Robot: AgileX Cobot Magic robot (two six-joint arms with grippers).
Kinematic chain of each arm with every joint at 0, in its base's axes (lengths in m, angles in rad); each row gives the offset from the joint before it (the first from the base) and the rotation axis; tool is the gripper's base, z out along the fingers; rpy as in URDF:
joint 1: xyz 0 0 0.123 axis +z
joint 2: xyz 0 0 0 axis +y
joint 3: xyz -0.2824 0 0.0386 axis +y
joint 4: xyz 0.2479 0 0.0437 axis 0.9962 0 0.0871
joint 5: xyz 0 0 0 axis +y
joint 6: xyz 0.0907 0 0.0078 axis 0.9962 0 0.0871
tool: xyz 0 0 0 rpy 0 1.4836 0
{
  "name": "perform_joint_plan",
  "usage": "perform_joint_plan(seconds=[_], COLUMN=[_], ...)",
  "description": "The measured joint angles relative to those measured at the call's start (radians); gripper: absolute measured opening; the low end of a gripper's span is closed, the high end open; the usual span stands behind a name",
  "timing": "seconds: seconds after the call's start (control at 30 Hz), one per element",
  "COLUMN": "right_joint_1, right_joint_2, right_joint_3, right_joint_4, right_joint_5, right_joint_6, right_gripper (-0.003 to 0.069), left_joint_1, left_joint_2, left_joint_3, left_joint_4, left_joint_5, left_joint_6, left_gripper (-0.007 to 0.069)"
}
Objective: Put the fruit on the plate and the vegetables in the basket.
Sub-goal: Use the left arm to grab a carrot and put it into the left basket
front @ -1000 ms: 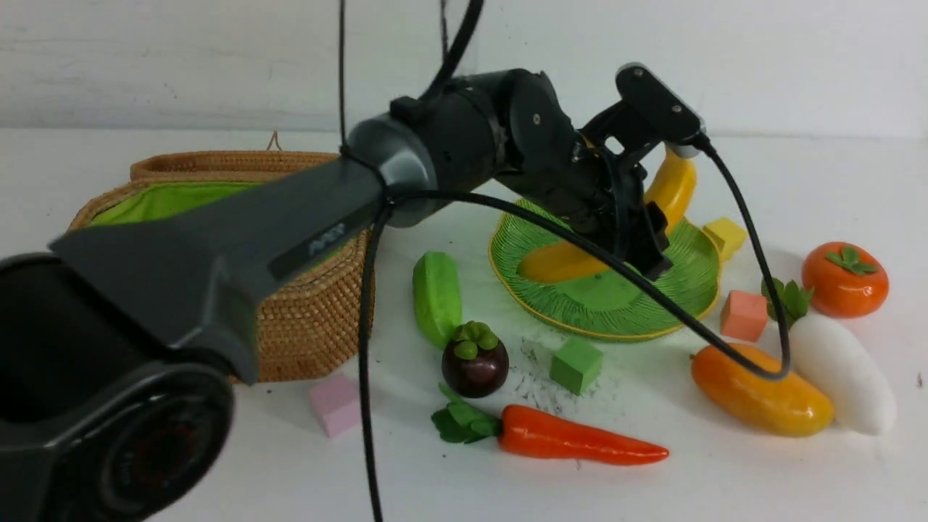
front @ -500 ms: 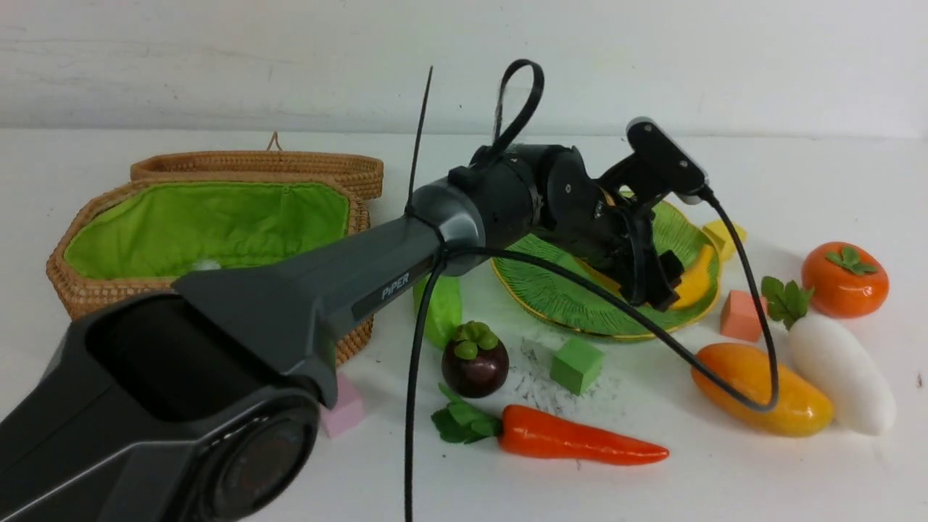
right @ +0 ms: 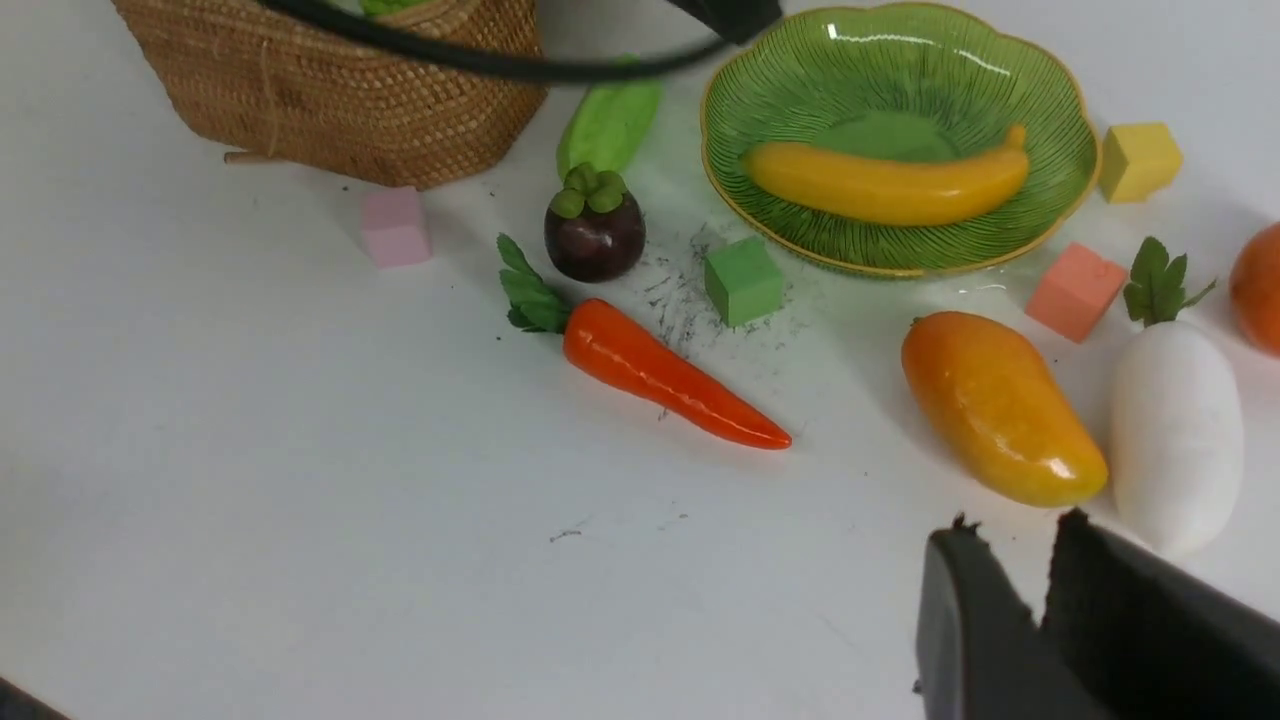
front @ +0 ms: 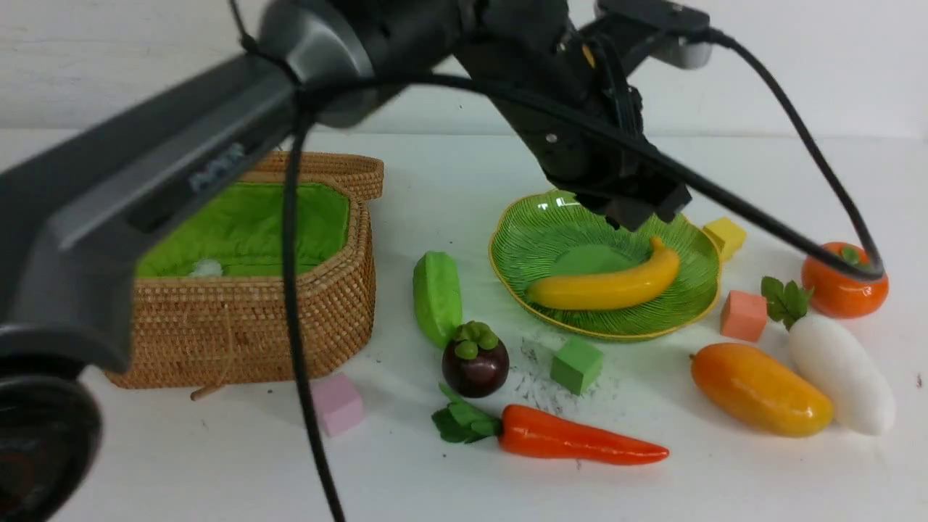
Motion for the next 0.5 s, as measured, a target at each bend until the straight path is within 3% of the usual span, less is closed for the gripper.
perform_joint_plan(seconds=[0.03, 0.2, 0.5], right_joint_1=[0.0, 0.0, 0.0], right_joint_2=[0.0, 0.0, 0.0], right_joint_3=[0.0, 0.0, 0.005], right_joint_4=[0.0, 0.0, 0.0], right_joint_5=[-0.001, -0.009, -0.009], right_joint_6=[-0.001, -0.007, -0.008], right_gripper=[0.0132, 0.0136, 0.0139], left_joint_1=[-0.001, -0.026, -0.041], left_joint_2=[-0.051, -0.191, -0.357], left_joint_3=[0.0, 0.05, 0.44], left_joint_4=[0.027, 0.148, 0.212], left_joint_5=[0.067, 0.104, 0.104], left_joint_6=[-0.045, -0.108, -0.112], left_gripper=[-0.0012, -0.0013, -0.0013])
